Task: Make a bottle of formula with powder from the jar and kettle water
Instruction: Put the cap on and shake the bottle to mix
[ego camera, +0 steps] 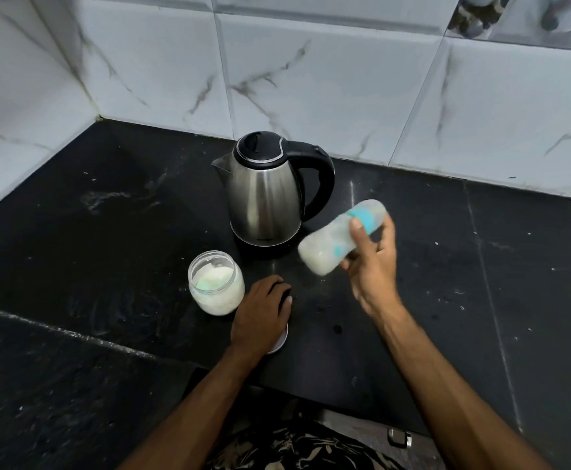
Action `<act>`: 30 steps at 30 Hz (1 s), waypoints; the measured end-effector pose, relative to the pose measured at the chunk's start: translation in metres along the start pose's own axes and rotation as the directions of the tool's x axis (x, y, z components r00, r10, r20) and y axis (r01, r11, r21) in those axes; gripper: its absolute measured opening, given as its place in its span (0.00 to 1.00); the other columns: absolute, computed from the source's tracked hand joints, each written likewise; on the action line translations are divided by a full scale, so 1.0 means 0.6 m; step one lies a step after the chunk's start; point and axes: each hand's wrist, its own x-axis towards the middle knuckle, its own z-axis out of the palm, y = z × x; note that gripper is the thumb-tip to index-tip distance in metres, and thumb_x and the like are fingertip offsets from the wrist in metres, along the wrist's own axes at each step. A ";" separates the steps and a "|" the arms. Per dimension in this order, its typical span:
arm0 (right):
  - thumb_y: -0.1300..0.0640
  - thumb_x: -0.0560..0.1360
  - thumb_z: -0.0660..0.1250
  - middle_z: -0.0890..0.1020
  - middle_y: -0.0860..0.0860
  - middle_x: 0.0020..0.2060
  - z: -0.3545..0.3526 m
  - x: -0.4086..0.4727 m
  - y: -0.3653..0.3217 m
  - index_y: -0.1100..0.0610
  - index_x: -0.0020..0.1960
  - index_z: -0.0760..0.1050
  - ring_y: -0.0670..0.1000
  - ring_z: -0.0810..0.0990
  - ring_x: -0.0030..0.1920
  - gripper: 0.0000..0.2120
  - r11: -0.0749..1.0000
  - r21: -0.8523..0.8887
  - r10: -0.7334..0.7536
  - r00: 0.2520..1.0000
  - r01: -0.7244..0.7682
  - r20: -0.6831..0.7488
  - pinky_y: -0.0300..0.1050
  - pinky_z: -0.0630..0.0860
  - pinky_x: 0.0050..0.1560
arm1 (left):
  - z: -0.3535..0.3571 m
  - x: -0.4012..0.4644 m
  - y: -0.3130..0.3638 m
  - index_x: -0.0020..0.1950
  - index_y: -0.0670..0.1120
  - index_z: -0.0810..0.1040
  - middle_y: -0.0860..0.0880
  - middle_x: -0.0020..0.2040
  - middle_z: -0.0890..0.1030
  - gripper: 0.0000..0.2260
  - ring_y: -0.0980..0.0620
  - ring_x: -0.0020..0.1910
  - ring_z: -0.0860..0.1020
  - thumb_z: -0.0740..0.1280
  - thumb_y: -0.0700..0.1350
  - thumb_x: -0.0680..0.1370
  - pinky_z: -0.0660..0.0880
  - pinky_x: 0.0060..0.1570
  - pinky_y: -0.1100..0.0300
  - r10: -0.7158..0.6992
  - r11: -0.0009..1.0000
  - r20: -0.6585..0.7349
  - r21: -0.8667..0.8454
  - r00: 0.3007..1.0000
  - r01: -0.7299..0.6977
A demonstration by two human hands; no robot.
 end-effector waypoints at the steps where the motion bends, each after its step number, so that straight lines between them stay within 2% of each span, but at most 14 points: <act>1: 0.56 0.74 0.71 0.83 0.49 0.45 0.000 0.003 0.003 0.54 0.73 0.63 0.49 0.83 0.44 0.30 0.998 0.063 0.009 1.000 -0.007 -0.027 0.43 0.80 0.34 | 0.002 0.001 0.000 0.57 0.47 0.80 0.50 0.59 0.78 0.15 0.50 0.57 0.77 0.60 0.51 0.78 0.71 0.58 0.60 0.013 1.000 -0.011 0.014 1.000 -0.013; 3: 0.57 0.73 0.71 0.84 0.49 0.44 -0.001 -0.014 0.016 0.52 0.72 0.64 0.49 0.83 0.42 0.29 0.999 0.001 0.049 0.998 -0.049 0.039 0.43 0.80 0.34 | -0.003 -0.003 0.001 0.58 0.46 0.80 0.48 0.58 0.79 0.14 0.47 0.56 0.78 0.62 0.49 0.77 0.71 0.57 0.58 -0.013 1.000 -0.037 -0.015 0.999 0.012; 5: 0.61 0.71 0.75 0.85 0.51 0.46 -0.003 -0.045 0.033 0.46 0.68 0.67 0.50 0.85 0.44 0.30 0.972 -0.225 0.128 0.960 -0.072 0.248 0.45 0.82 0.39 | -0.016 -0.010 0.006 0.63 0.44 0.77 0.45 0.60 0.79 0.19 0.45 0.59 0.77 0.68 0.44 0.72 0.73 0.59 0.54 -0.100 0.976 0.012 -0.192 0.995 0.100; 7: 0.63 0.70 0.75 0.84 0.55 0.51 -0.007 -0.056 0.040 0.43 0.68 0.67 0.54 0.85 0.49 0.33 0.924 -0.381 0.188 0.906 -0.032 0.379 0.48 0.82 0.45 | -0.024 -0.015 0.012 0.65 0.43 0.74 0.43 0.62 0.78 0.24 0.44 0.61 0.76 0.71 0.41 0.69 0.73 0.62 0.50 -0.095 0.949 0.073 -0.294 0.993 0.113; 8: 0.63 0.70 0.76 0.83 0.57 0.53 -0.008 -0.050 0.037 0.44 0.68 0.67 0.54 0.85 0.49 0.33 0.932 -0.362 0.153 0.920 -0.013 0.361 0.48 0.82 0.45 | -0.026 -0.014 0.014 0.64 0.43 0.75 0.43 0.61 0.78 0.23 0.44 0.60 0.76 0.71 0.41 0.70 0.73 0.61 0.50 -0.108 0.959 0.062 -0.256 0.992 0.120; 10: 0.60 0.72 0.74 0.85 0.52 0.48 -0.004 -0.028 0.020 0.49 0.69 0.66 0.50 0.84 0.45 0.30 0.977 -0.211 0.041 0.981 0.000 0.187 0.48 0.83 0.41 | -0.016 -0.007 0.009 0.60 0.45 0.79 0.45 0.58 0.79 0.15 0.45 0.56 0.78 0.66 0.46 0.74 0.72 0.58 0.56 -0.081 0.993 0.010 -0.090 0.997 0.082; 13: 0.58 0.77 0.70 0.85 0.45 0.42 -0.005 -0.003 0.012 0.53 0.73 0.62 0.47 0.84 0.43 0.28 1.000 -0.020 -0.018 1.000 0.018 -0.003 0.49 0.82 0.39 | -0.002 -0.001 0.002 0.57 0.46 0.80 0.48 0.58 0.78 0.15 0.48 0.57 0.77 0.60 0.51 0.77 0.70 0.58 0.59 -0.013 1.000 0.000 -0.003 1.000 0.013; 15: 0.54 0.73 0.74 0.85 0.47 0.45 -0.010 -0.018 0.022 0.49 0.71 0.64 0.48 0.84 0.44 0.31 0.994 -0.107 0.033 0.995 -0.023 0.096 0.49 0.81 0.39 | -0.007 -0.003 0.003 0.58 0.46 0.78 0.47 0.58 0.79 0.14 0.47 0.56 0.77 0.63 0.49 0.76 0.72 0.56 0.57 -0.009 0.999 -0.016 -0.044 1.000 0.008; 17: 0.55 0.67 0.79 0.83 0.56 0.52 -0.017 -0.044 0.035 0.44 0.69 0.66 0.53 0.85 0.48 0.35 0.948 -0.311 0.168 0.933 -0.065 0.317 0.49 0.81 0.44 | -0.011 -0.006 0.003 0.60 0.46 0.75 0.44 0.57 0.79 0.17 0.45 0.55 0.77 0.68 0.46 0.72 0.75 0.55 0.50 -0.006 0.988 0.029 -0.152 1.000 0.010; 19: 0.57 0.67 0.78 0.82 0.59 0.55 -0.022 -0.049 0.037 0.44 0.70 0.66 0.55 0.84 0.51 0.36 0.914 -0.404 0.209 0.893 -0.033 0.399 0.49 0.82 0.46 | -0.018 -0.002 0.007 0.58 0.47 0.75 0.46 0.55 0.79 0.15 0.45 0.54 0.77 0.68 0.46 0.72 0.76 0.53 0.48 -0.003 0.985 0.059 -0.171 0.998 0.013; 23: 0.57 0.71 0.73 0.85 0.48 0.45 -0.009 -0.011 0.005 0.53 0.72 0.63 0.49 0.84 0.45 0.33 0.996 -0.093 -0.005 0.998 0.011 0.068 0.48 0.83 0.39 | -0.002 -0.001 0.002 0.56 0.46 0.79 0.47 0.57 0.79 0.13 0.48 0.55 0.77 0.62 0.50 0.77 0.69 0.57 0.59 0.007 1.000 -0.017 -0.024 1.000 -0.008; 25: 0.56 0.72 0.71 0.85 0.46 0.42 -0.005 -0.009 0.004 0.55 0.73 0.61 0.48 0.84 0.44 0.32 1.000 -0.004 -0.014 0.999 0.014 0.029 0.46 0.83 0.38 | 0.000 0.001 0.001 0.55 0.45 0.81 0.47 0.57 0.79 0.14 0.47 0.56 0.77 0.61 0.50 0.78 0.69 0.58 0.60 0.031 0.999 -0.035 0.007 0.999 -0.031; 27: 0.54 0.71 0.76 0.85 0.48 0.46 -0.007 -0.030 0.016 0.51 0.72 0.63 0.50 0.85 0.46 0.34 0.992 -0.118 0.050 0.985 -0.031 0.164 0.46 0.83 0.40 | -0.011 -0.003 0.004 0.58 0.43 0.79 0.45 0.57 0.79 0.12 0.44 0.56 0.78 0.66 0.45 0.75 0.72 0.58 0.55 -0.030 0.997 -0.021 -0.071 0.999 0.028; 30: 0.57 0.68 0.78 0.82 0.59 0.54 -0.013 -0.055 0.032 0.43 0.69 0.66 0.55 0.85 0.51 0.35 0.920 -0.392 0.209 0.881 -0.030 0.423 0.48 0.82 0.46 | -0.025 -0.014 0.008 0.64 0.42 0.73 0.41 0.60 0.78 0.25 0.40 0.59 0.76 0.72 0.39 0.68 0.75 0.59 0.46 -0.017 0.970 0.057 -0.242 0.998 0.031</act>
